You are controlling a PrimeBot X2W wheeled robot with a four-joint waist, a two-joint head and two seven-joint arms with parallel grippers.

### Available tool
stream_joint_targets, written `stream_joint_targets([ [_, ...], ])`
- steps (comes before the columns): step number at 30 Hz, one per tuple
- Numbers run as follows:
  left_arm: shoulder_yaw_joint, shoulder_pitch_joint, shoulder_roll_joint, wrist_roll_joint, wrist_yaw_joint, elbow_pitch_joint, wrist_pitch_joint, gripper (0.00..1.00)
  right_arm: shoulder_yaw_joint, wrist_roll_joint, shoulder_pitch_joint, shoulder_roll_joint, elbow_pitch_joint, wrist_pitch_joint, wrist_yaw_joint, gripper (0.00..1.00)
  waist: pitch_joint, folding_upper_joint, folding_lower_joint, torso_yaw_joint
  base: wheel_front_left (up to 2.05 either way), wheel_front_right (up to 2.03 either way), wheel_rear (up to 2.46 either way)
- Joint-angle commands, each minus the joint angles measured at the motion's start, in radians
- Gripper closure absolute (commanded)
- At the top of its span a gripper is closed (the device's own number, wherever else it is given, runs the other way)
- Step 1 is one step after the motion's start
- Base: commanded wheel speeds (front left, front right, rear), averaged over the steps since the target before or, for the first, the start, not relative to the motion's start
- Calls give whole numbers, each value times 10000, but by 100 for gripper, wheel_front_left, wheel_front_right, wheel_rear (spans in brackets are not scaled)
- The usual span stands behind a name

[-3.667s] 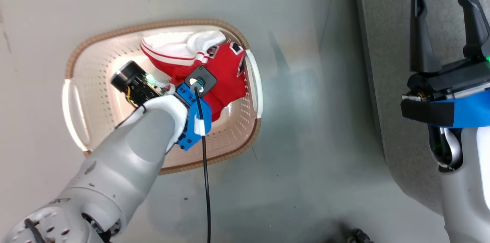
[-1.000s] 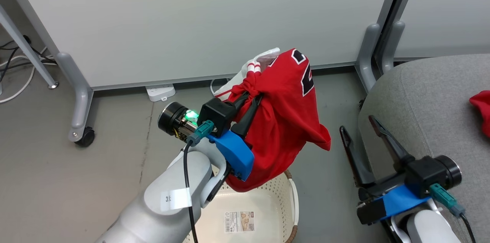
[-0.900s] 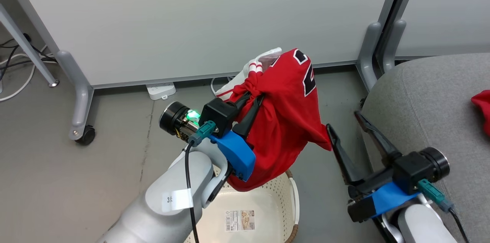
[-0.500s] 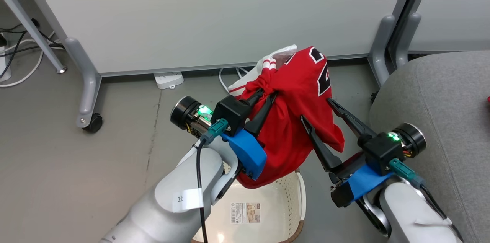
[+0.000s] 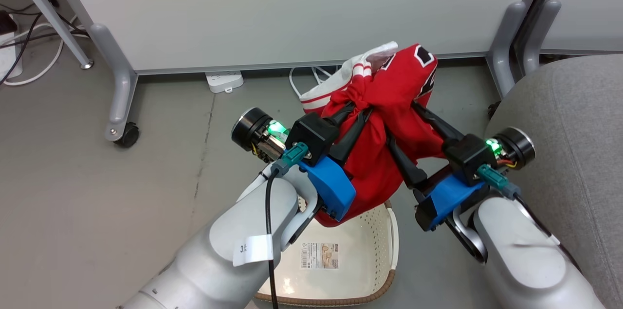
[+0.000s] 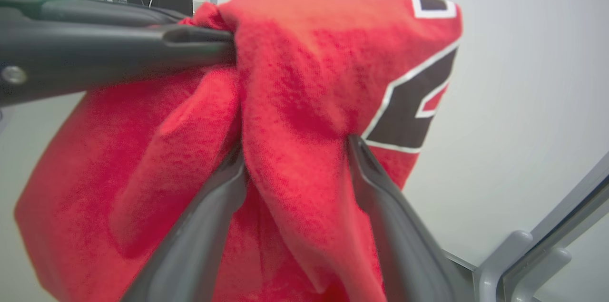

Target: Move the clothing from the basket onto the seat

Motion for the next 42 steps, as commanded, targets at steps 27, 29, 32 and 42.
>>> stream_joint_targets([
  [27,-141,-423,-86,-31,-32,20,-47,100,-565,-434,-759,425,704,-34,1,100,231,0,0,16,0,0,0],
  [29,-153,-438,-87,-46,-37,18,-47,100,-570,-424,-767,411,709,-34,1,100,234,0,0,15,0,0,0],
  [32,-169,-446,-86,-65,-29,22,-47,100,-581,-406,-757,402,718,-34,1,100,231,0,0,20,0,0,0],
  [42,-222,-296,-84,-158,-2,67,-47,0,-615,-314,-604,423,740,-34,1,100,158,0,0,6,0,0,0],
])
